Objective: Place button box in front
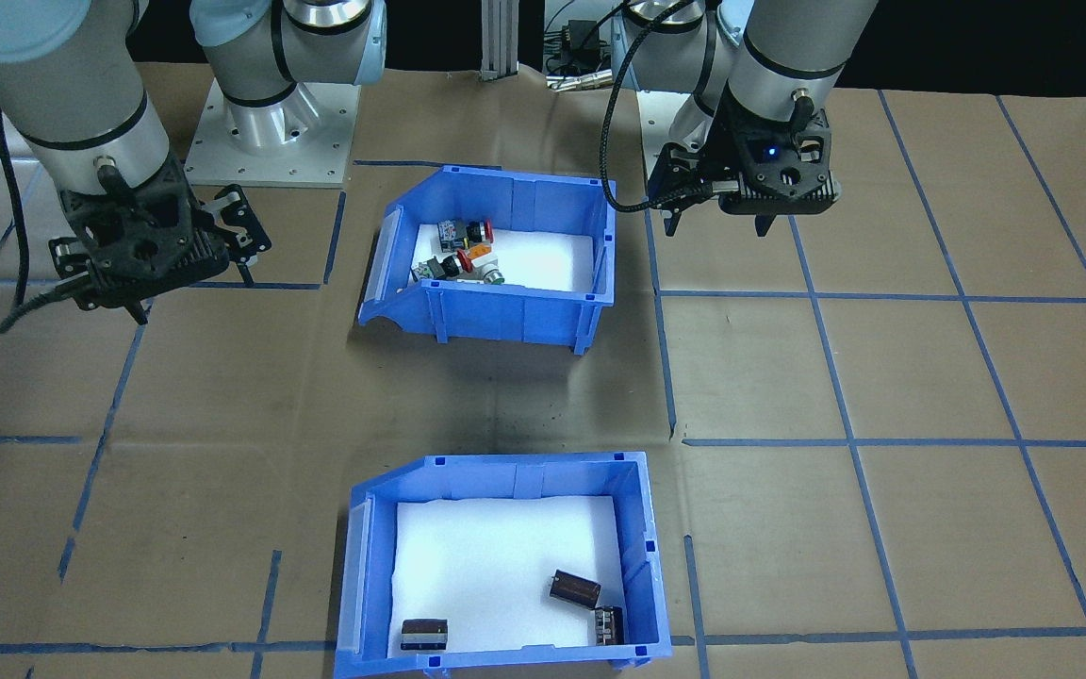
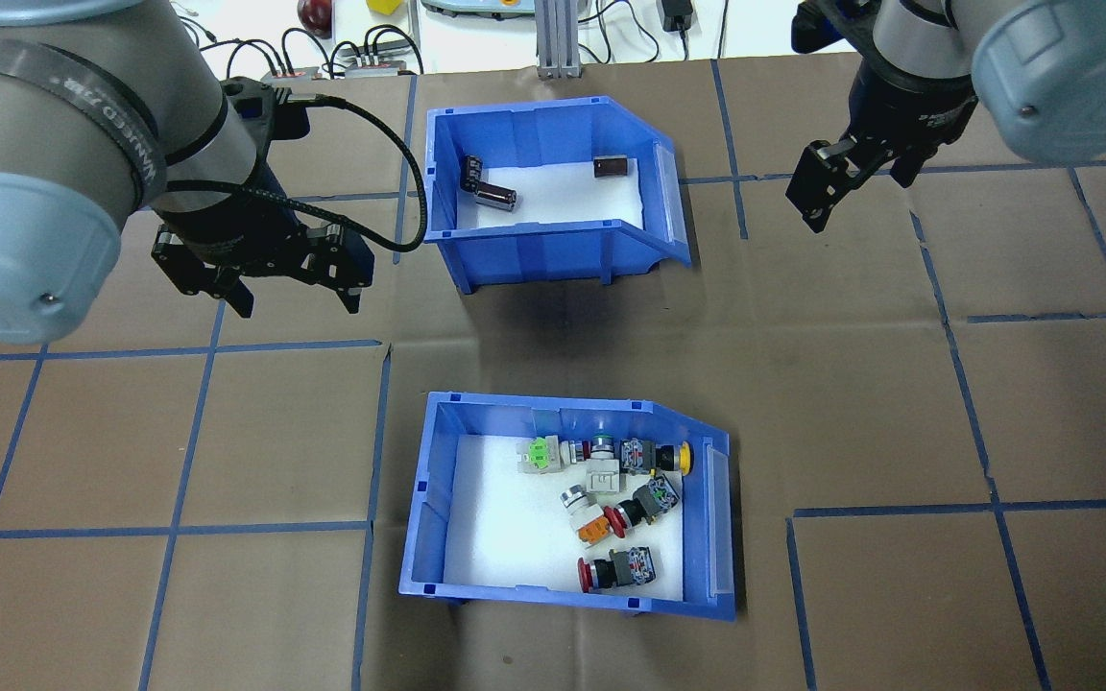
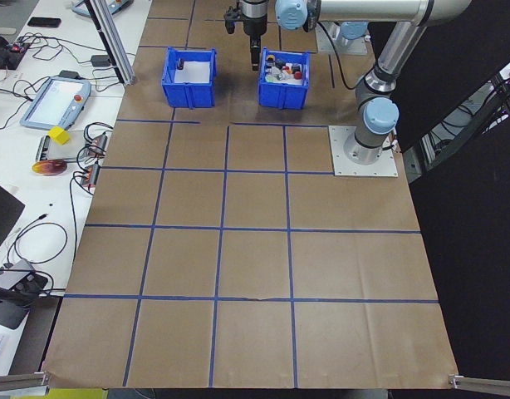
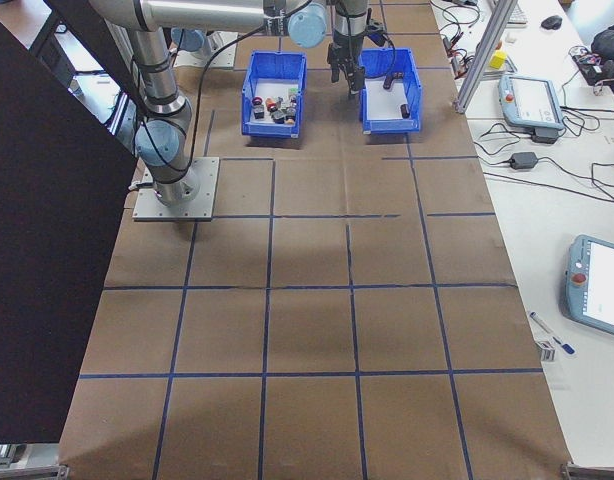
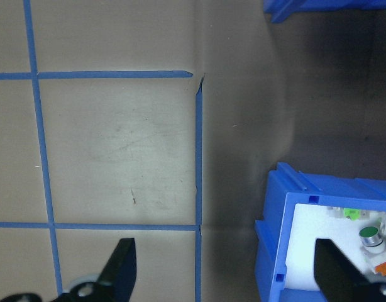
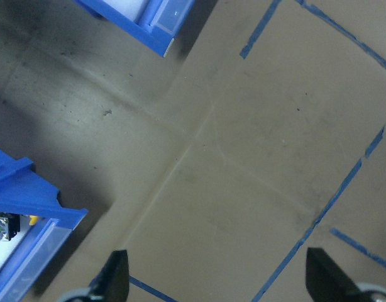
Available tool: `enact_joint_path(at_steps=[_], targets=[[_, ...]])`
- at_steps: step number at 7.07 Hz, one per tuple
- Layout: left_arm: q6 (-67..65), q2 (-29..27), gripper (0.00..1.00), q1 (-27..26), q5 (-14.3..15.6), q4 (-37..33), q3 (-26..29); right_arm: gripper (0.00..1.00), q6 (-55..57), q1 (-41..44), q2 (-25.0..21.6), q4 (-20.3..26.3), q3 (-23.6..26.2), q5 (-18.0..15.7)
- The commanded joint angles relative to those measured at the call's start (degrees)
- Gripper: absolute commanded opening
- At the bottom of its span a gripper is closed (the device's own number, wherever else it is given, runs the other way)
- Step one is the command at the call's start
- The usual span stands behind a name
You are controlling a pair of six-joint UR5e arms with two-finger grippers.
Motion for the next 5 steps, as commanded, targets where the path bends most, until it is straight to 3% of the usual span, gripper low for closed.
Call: enact_joint_path(at_steps=[1,3,5], targets=[[-13.9,3.88,0.98,-0.17,-1.11,-0.65,-4.63,1.0,-17.46,2.22,6.05,-1.52,-4.71,0.21],[-33.26,7.32,0.98,-3.4,-1.37,-0.92,-10.6,1.0,-23.26,8.1,11.95,-1.54,-9.71,0.21],[-52.6,9.08,0.98,-10.07,-2.67,-0.74,-13.69,1.0,-26.48,12.86,17.31,-1.54,-14.99,0.21]])
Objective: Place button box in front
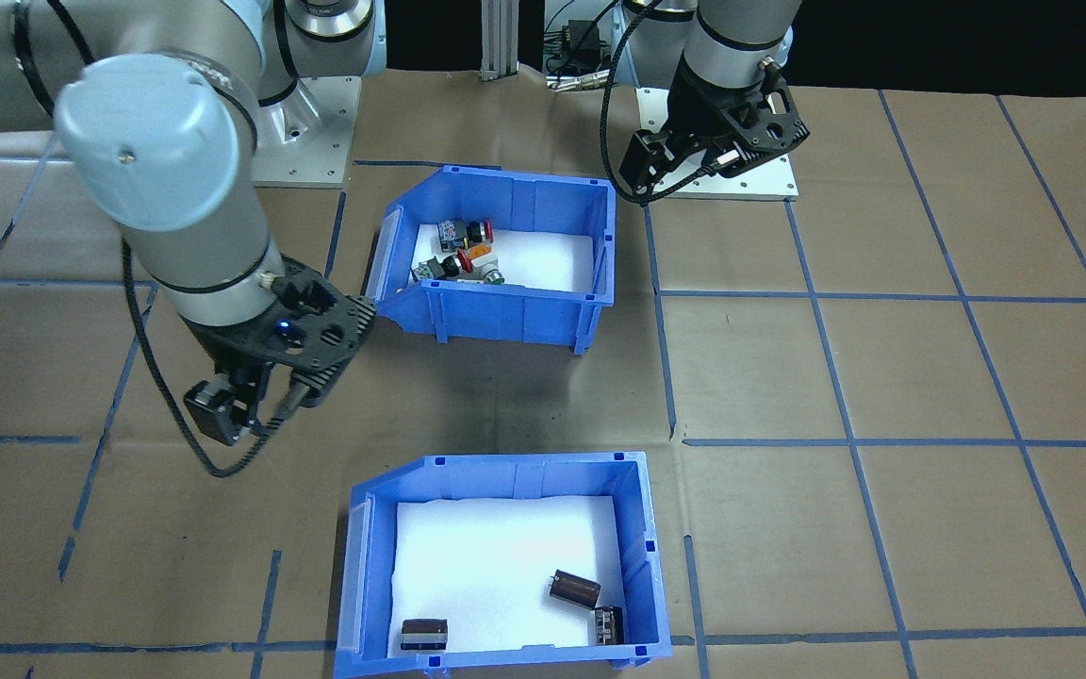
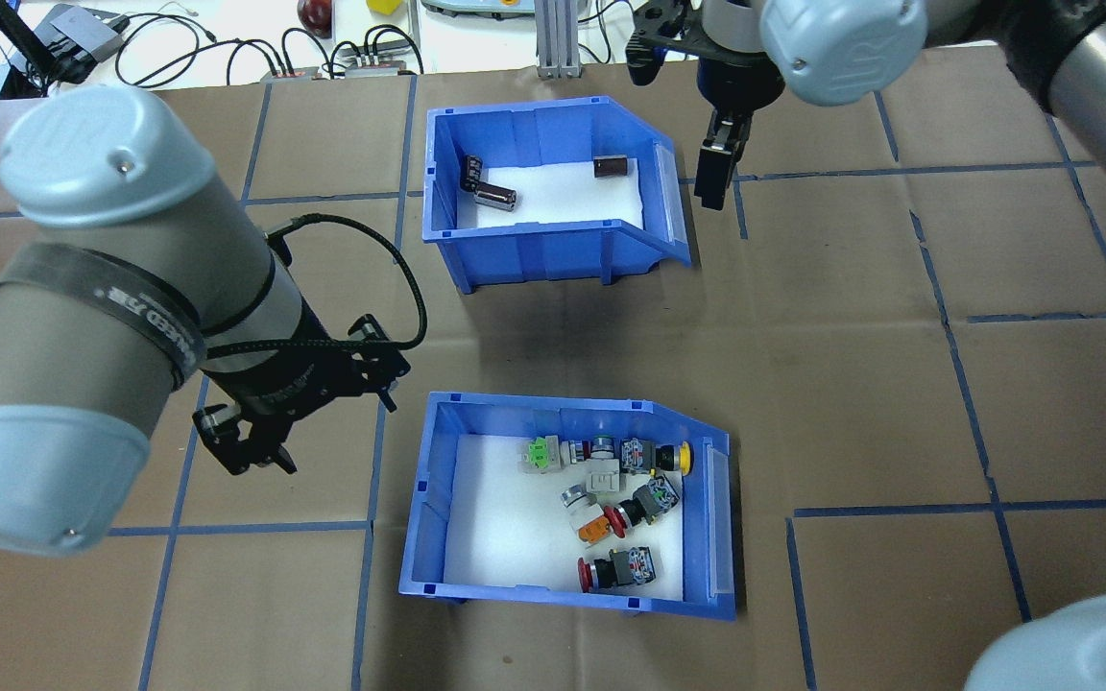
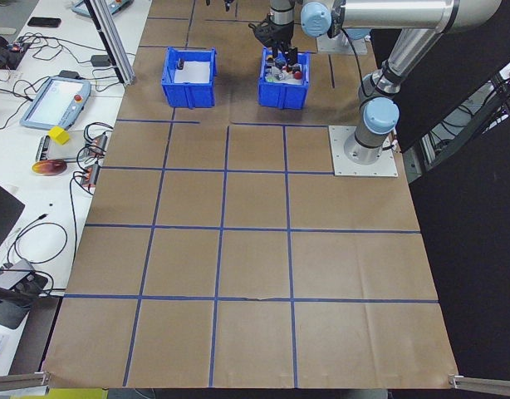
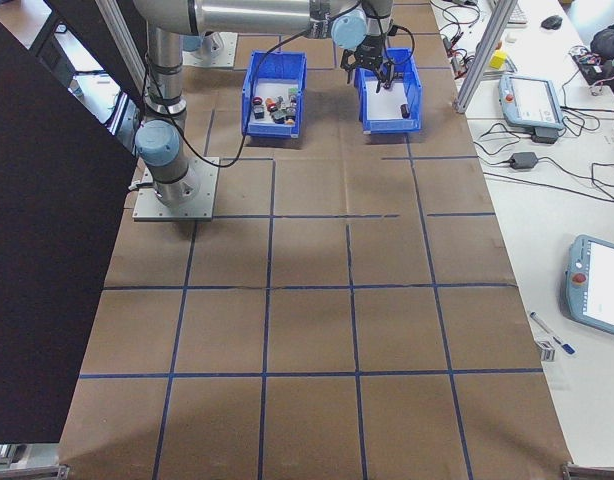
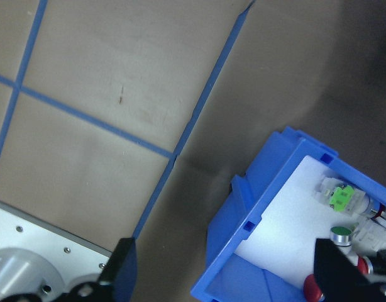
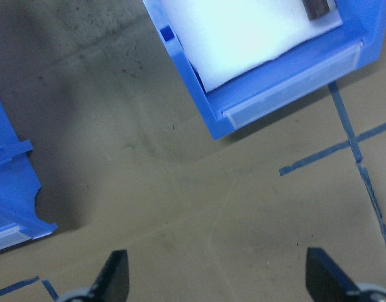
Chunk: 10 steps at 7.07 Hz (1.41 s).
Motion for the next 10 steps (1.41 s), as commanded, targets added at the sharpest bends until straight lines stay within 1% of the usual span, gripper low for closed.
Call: enact_joint_path(at_steps=[1,2,3,4,5,6,7,8,9,10], targets=[[-22.9,3.08,0.98,-6.46,-5.76,0.95,-5.83,1.0,-3.97,4.32,5.51,0.03,-5.72,0.0],[-36.77,5.19,0.98,-8.75,-10.33,3.82,-9.79,1.0,-6.68,6.33,7.88,-0.06,-8.45,0.0],[-48.56,5.73,0.98,-11.38,-10.99,8.81,-13.39,1.0,-8.62,8.7,10.25,-0.06,-11.34,-0.09],[-58.51,5.48,0.98,-14.28,-10.99,15.74,-15.87,1.0,-8.9,11.34,13.23,-1.28,-13.81,-0.09],[-64.01,5.21,0.98,-16.31,-10.38,22.07,-19.11,1.0,-9.51,13.63,16.05,-3.55,-15.84,-0.09],[-67.54,4.25,0.98,-16.33,-9.94,23.18,-20.97,1.0,-9.52,15.22,18.25,-4.97,-16.9,-0.35],[-70.36,3.11,0.98,-16.42,-8.46,23.19,-21.16,1.0,-9.6,16.1,19.49,-5.42,-16.48,-0.44],[-70.39,1.97,0.98,-16.51,-8.44,23.71,-21.51,1.0,-9.52,16.11,20.03,-5.42,-15.86,-0.18],[-70.04,1.18,0.98,-16.68,-8.44,25.63,-21.69,1.0,-9.52,15.85,20.81,-5.42,-15.07,-0.18],[-69.35,0.04,0.98,-16.68,-8.44,27.91,-21.69,1.0,-9.52,15.5,20.39,-5.68,-12.37,-0.18]])
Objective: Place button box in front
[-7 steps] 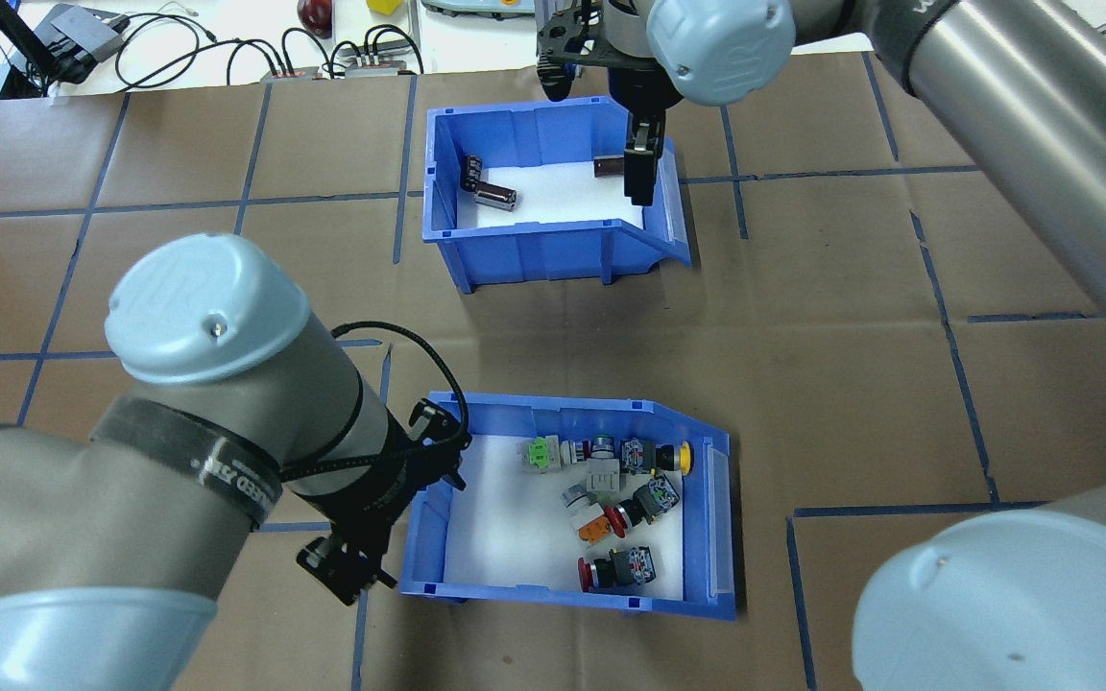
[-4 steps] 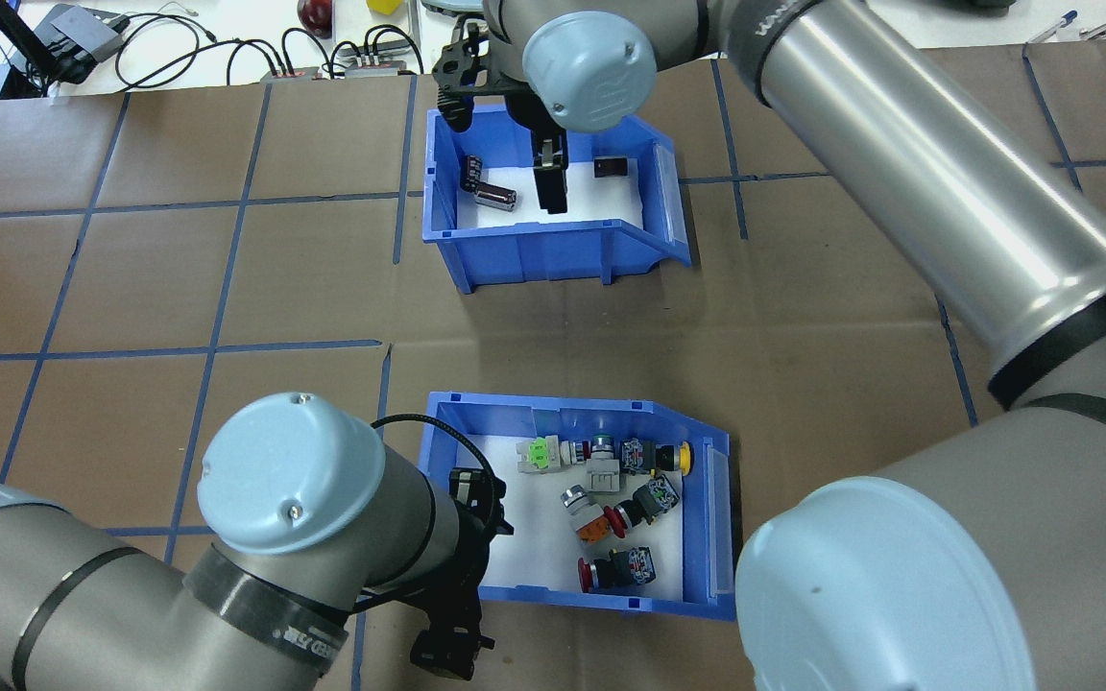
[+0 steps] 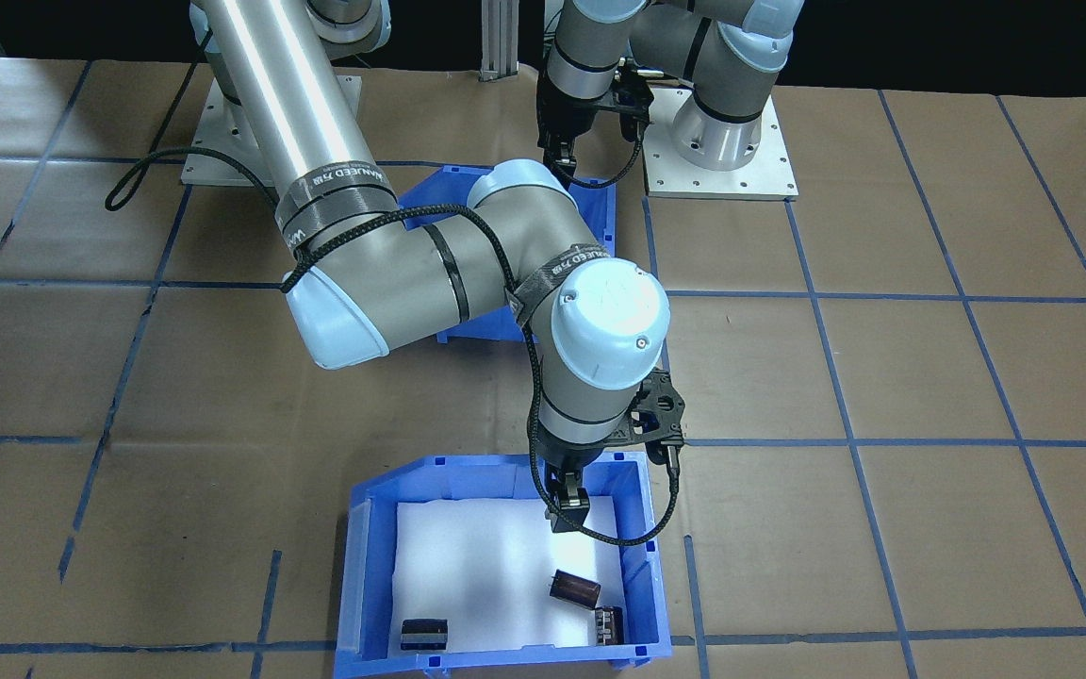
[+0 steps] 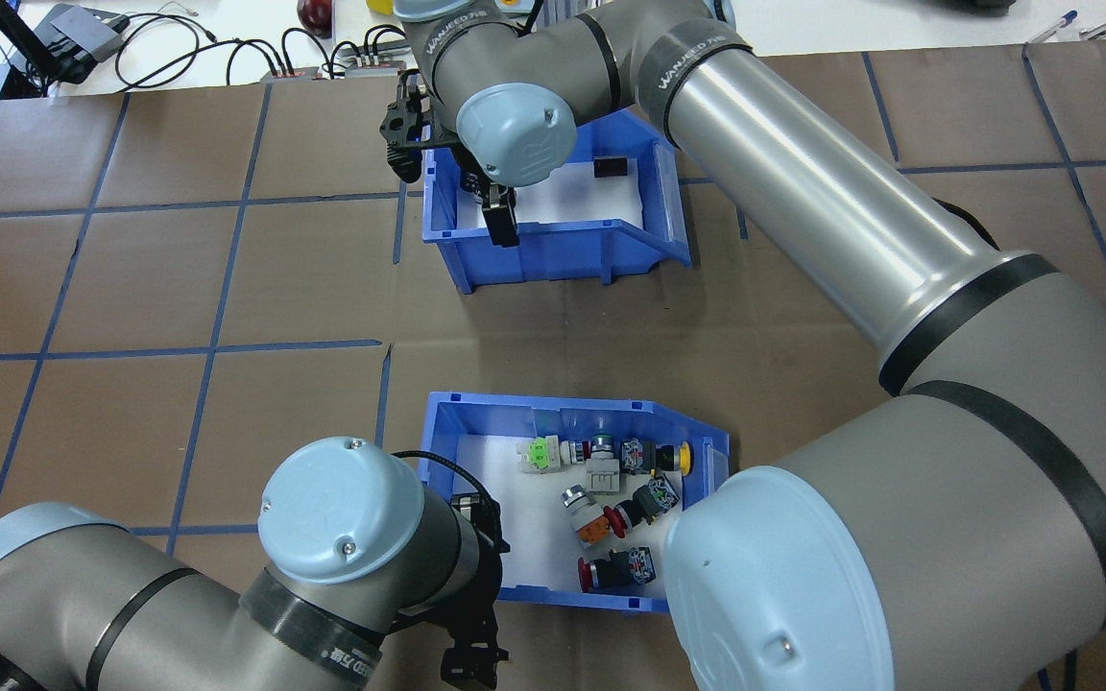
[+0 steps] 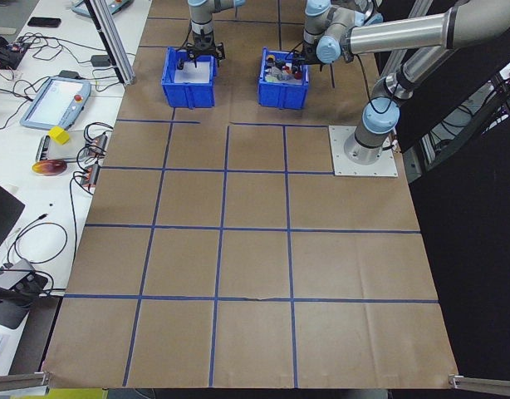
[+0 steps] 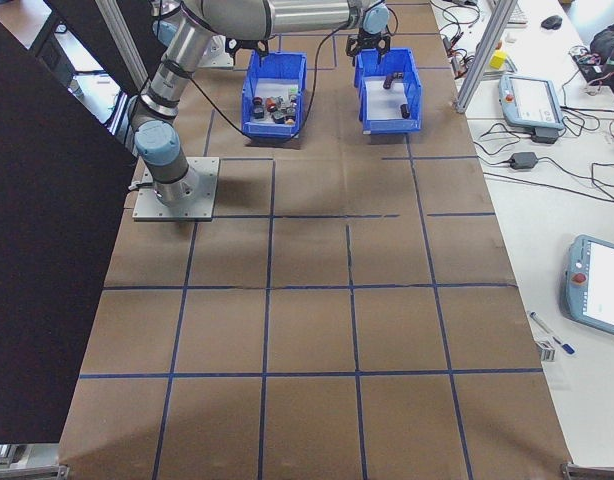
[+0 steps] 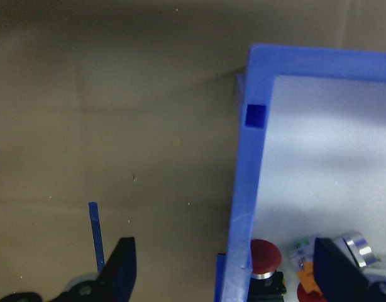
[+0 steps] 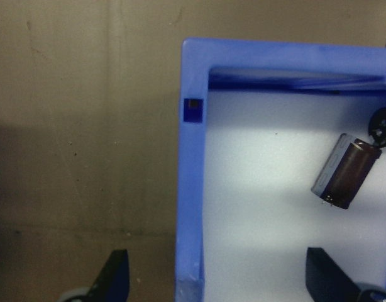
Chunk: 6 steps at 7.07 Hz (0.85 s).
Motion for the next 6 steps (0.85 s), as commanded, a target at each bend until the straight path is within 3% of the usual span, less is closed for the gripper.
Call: enact_joint_path(at_steps=[1,2,3,4,5,6], targets=[[3.25,-3.22,0.98,-0.87,-0.11,4.29,-0.14,1.0,0.18,-0.54,-0.45,-2.33,4.24,-0.24],[3.45,-4.11,0.96,-2.09,-0.02,4.83,-0.4,0.97,0.62,-0.2,-0.02,-2.87,4.96,-0.15],[3.45,-4.46,0.88,-2.71,-0.28,9.45,-2.32,0.73,0.8,-0.11,0.24,-2.88,5.4,-0.32],[3.37,-4.47,0.78,-2.89,-0.37,12.36,-3.38,0.42,0.36,-0.54,-0.37,-2.88,5.23,-0.59],[3.37,-4.47,0.52,-2.89,-0.46,12.91,-3.39,0.16,0.45,-0.55,-0.55,-2.88,5.05,-0.68],[3.45,-4.55,0.38,-2.89,-0.64,13.01,-3.48,0.07,0.62,-0.63,-0.55,-2.88,4.79,-0.77]])
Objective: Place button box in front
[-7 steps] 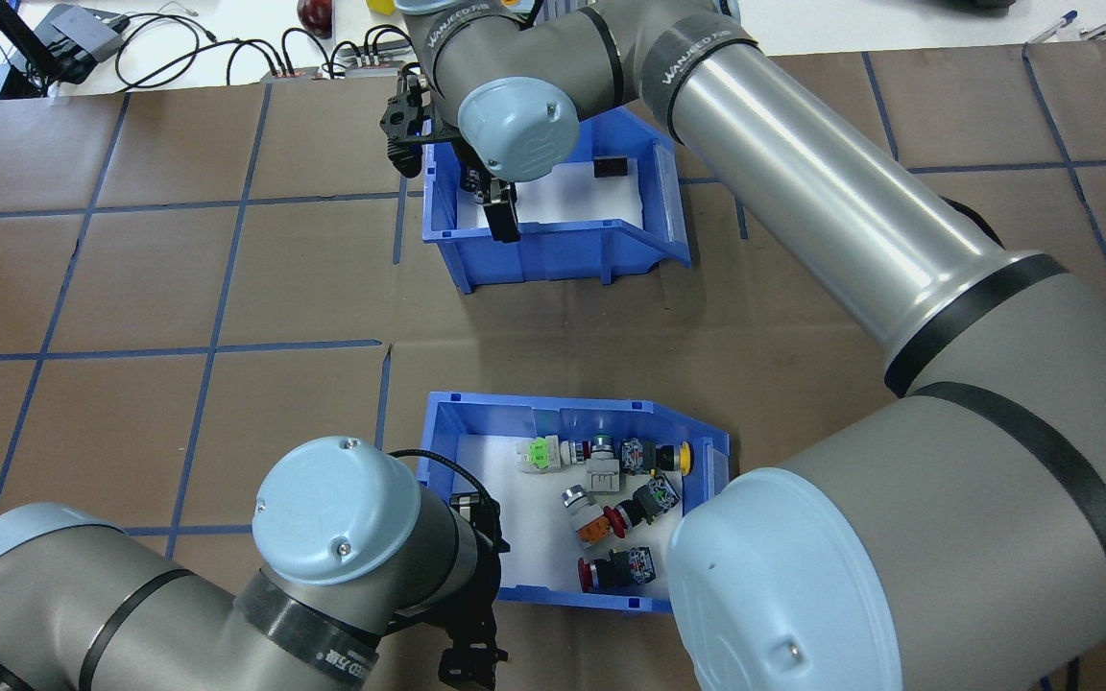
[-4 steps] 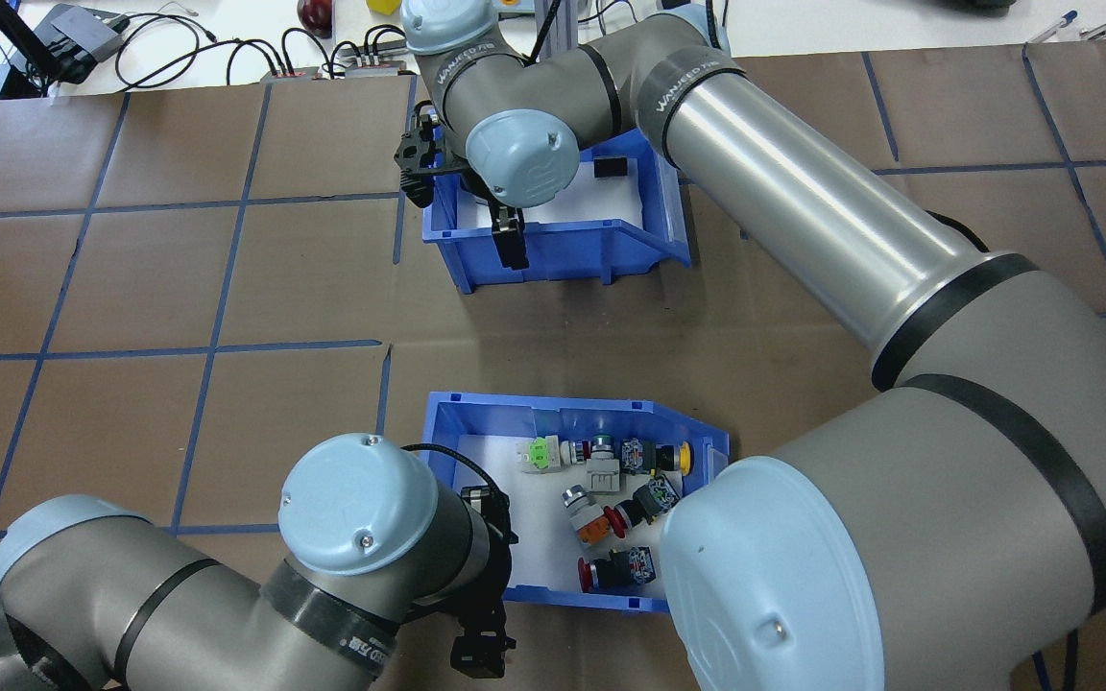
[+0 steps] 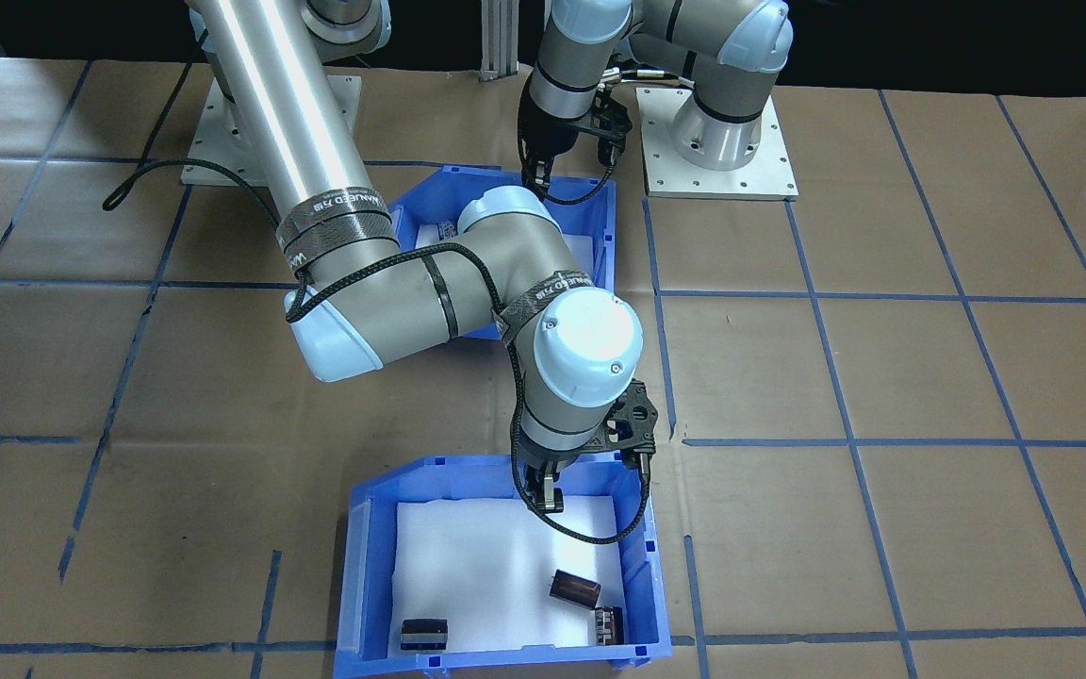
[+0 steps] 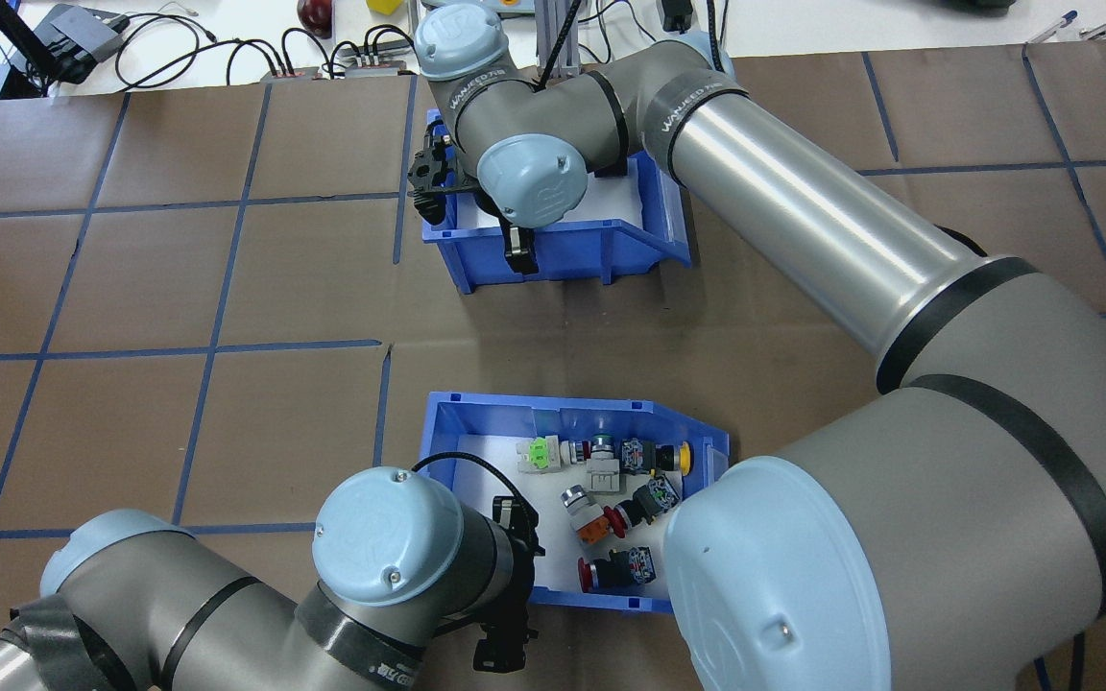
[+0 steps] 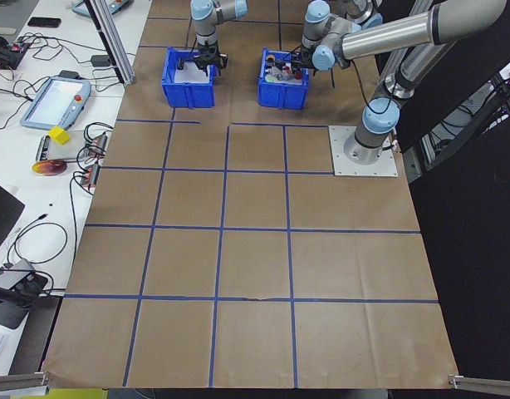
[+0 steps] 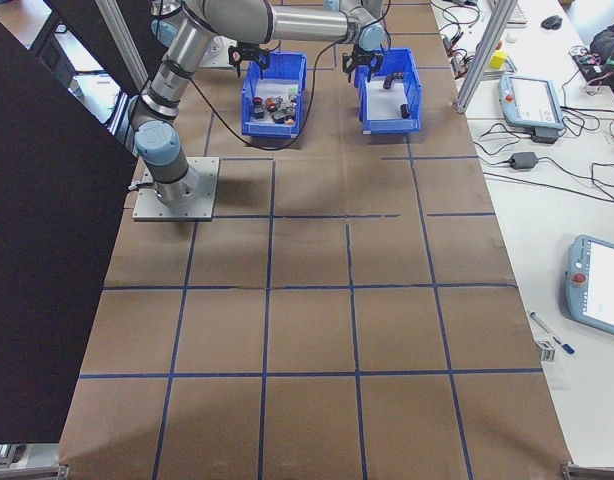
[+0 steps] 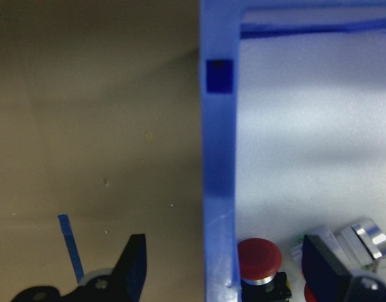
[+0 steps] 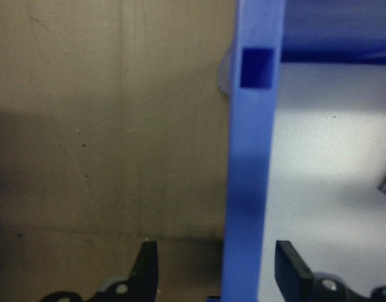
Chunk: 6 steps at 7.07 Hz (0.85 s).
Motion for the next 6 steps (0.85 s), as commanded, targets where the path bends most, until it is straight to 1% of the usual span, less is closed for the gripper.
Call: enact_joint_path(at_steps=[1,2,3,4,5,6], targets=[[-0.02,-0.62,0.18,-0.06,-1.14,0.87,-0.53,0.05,0.22,-0.2,-0.46,-0.19,-0.77,-0.22],[-0.19,-1.5,0.0,-0.06,-4.11,0.88,-0.36,0.05,0.13,-0.38,-1.59,-0.19,-1.82,-1.1],[-0.02,-1.24,0.0,-0.06,-4.23,0.79,-0.09,0.05,-0.22,-1.42,-3.35,-0.1,-2.09,-1.89],[0.5,-0.63,0.0,-0.06,-2.57,0.79,0.26,0.05,-0.66,-3.78,-4.76,0.16,-1.92,-1.9],[0.86,0.07,0.0,0.46,1.53,0.7,1.91,0.05,-1.71,-6.51,-6.51,0.68,-1.48,-1.9],[2.95,0.43,0.0,1.68,4.18,0.0,4.19,0.05,-6.76,-10.1,-8.18,1.21,-0.69,-1.9]])
